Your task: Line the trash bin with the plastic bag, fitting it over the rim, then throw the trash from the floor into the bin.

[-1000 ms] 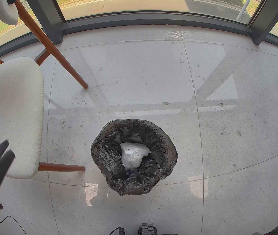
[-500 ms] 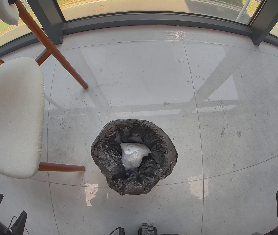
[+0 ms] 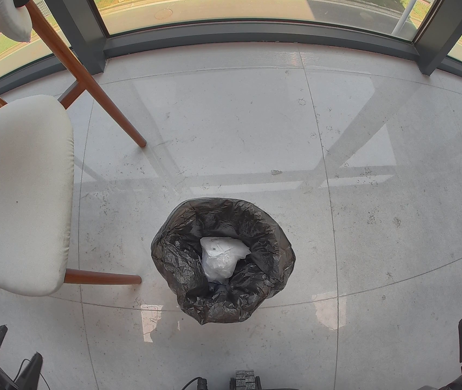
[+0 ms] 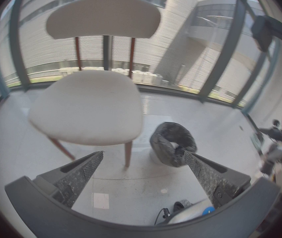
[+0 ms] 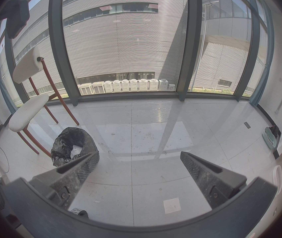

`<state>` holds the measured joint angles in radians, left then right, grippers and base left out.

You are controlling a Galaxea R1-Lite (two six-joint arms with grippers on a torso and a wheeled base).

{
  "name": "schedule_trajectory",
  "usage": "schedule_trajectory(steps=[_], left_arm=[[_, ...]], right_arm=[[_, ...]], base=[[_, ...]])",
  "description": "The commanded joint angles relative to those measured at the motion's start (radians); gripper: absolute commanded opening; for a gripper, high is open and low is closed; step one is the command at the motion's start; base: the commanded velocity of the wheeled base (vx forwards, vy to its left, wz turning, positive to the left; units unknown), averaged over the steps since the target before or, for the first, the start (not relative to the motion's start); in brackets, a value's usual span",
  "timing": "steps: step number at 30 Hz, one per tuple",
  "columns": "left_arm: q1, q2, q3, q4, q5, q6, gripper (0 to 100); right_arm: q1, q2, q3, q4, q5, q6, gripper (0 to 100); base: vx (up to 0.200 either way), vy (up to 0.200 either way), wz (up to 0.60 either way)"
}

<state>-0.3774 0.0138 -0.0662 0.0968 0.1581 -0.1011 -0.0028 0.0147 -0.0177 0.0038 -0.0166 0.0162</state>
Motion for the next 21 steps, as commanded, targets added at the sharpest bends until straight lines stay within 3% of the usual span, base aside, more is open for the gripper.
schedule_trajectory(steps=[1,3,8,10,14,17,18,21], left_arm=[[0.091,0.021,0.006,-0.006,0.098,-0.091,100],[0.089,0.021,0.009,-0.016,0.141,-0.126,100],[0.106,0.066,0.009,-0.019,0.14,-0.124,100],[0.146,0.155,0.009,-0.02,0.138,-0.124,100],[0.195,0.156,0.009,-0.022,0.147,-0.137,100],[0.31,0.072,0.011,-0.02,0.147,-0.137,100],[0.384,-0.003,0.012,-0.025,0.135,-0.12,100],[0.377,-0.008,0.029,-0.058,0.152,-0.115,100]], right_arm=[[-0.002,0.004,0.018,-0.004,-0.003,0.004,100],[-0.003,0.005,0.018,-0.001,-0.003,0.004,100],[-0.011,0.028,0.018,-0.001,-0.003,0.004,100],[-0.016,0.034,0.018,-0.002,-0.003,0.002,100],[-0.016,0.036,0.018,-0.004,-0.003,0.004,100],[-0.014,0.03,0.018,-0.004,-0.003,0.005,100],[-0.014,0.03,0.018,-0.004,-0.003,0.005,100],[-0.016,0.031,0.018,-0.001,-0.003,0.004,100]], base=[[0.0,0.0,0.0],[0.0,0.0,0.0],[0.0,0.0,0.0],[0.0,0.0,0.0],[0.0,0.0,0.0],[0.0,0.0,0.0],[0.0,0.0,0.0],[0.0,0.0,0.0]])
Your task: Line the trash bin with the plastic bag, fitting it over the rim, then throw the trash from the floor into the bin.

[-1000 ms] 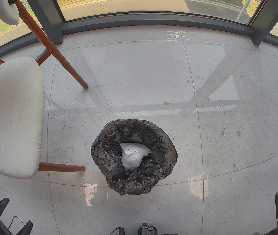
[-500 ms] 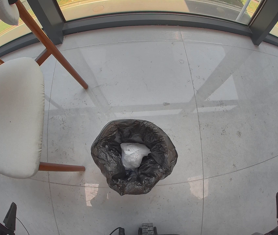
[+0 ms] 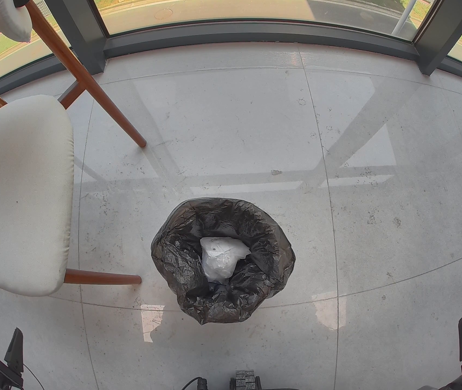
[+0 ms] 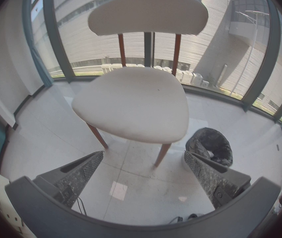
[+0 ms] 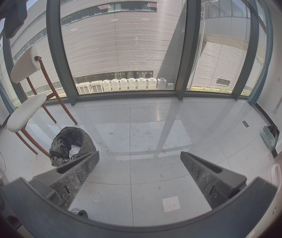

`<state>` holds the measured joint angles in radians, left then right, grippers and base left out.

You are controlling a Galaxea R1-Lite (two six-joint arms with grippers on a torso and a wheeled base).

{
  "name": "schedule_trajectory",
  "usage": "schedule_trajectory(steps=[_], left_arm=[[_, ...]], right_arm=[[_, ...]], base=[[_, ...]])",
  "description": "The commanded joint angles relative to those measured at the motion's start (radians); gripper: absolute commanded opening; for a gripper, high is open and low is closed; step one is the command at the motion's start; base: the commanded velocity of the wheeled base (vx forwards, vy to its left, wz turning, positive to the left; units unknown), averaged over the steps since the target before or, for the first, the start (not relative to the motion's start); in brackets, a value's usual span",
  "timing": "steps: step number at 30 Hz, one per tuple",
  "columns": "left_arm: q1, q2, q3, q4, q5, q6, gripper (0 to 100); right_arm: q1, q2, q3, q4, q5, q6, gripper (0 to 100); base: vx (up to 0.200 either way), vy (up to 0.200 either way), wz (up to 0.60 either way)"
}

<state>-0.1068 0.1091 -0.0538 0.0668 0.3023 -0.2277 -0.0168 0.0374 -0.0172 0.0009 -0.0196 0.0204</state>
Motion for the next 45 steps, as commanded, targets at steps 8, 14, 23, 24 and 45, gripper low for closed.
schedule_trajectory(steps=[8,14,23,24,45], left_arm=[[0.101,-0.109,0.026,-0.044,-0.424,0.32,100],[0.102,-0.109,0.031,-0.055,-0.431,0.32,100],[0.104,-0.109,0.048,-0.051,-0.289,0.206,100],[0.104,-0.109,0.048,-0.051,-0.292,0.211,100],[0.107,-0.109,0.049,-0.055,-0.296,0.203,100]], right_arm=[[0.015,-0.028,0.017,-0.002,-0.002,-0.007,100],[0.015,-0.028,0.017,-0.001,0.015,-0.068,100],[0.011,-0.025,0.016,0.008,-0.019,-0.013,100],[0.012,-0.027,0.016,0.008,-0.019,-0.016,100],[0.017,-0.031,0.017,0.002,-0.01,-0.011,100]], base=[[0.0,0.0,0.0],[0.0,0.0,0.0],[0.0,0.0,0.0],[0.0,0.0,0.0],[0.0,0.0,0.0]])
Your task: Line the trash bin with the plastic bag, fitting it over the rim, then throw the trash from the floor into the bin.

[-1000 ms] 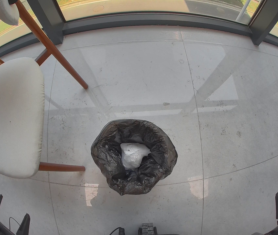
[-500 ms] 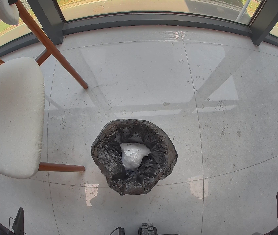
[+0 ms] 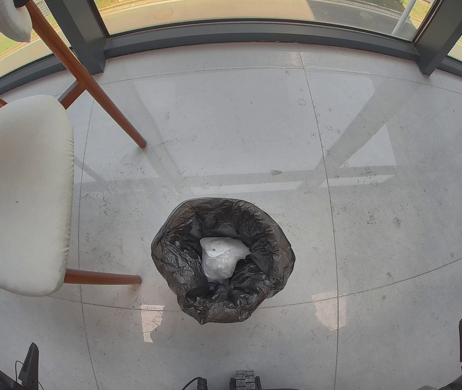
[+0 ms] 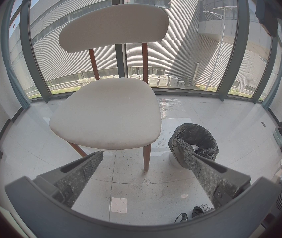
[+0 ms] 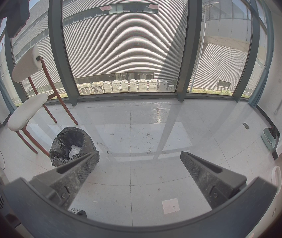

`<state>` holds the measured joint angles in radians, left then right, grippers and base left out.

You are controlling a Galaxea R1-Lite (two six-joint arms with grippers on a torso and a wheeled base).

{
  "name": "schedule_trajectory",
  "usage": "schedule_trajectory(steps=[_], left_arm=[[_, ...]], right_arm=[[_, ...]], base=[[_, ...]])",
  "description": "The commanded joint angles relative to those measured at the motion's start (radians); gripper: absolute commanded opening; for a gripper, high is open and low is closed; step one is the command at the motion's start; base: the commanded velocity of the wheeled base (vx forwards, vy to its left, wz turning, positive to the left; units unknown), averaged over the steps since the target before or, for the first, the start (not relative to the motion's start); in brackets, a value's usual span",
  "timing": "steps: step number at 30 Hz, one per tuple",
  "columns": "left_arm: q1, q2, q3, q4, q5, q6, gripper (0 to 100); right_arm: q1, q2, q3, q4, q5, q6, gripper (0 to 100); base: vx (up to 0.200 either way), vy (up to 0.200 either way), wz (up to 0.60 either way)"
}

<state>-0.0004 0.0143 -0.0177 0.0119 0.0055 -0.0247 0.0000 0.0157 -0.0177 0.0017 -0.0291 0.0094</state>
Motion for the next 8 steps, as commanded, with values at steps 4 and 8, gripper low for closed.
schedule_trajectory(steps=[4,8], left_arm=[[0.0,-0.014,0.013,0.0,0.001,0.0,100],[0.0,-0.014,0.013,-0.001,-0.004,0.002,100]], right_arm=[[0.0,-0.01,0.018,0.001,0.0,0.0,100],[0.0,-0.01,0.018,0.001,-0.003,0.004,100]], base=[[0.0,0.0,0.0],[0.0,0.0,0.0]])
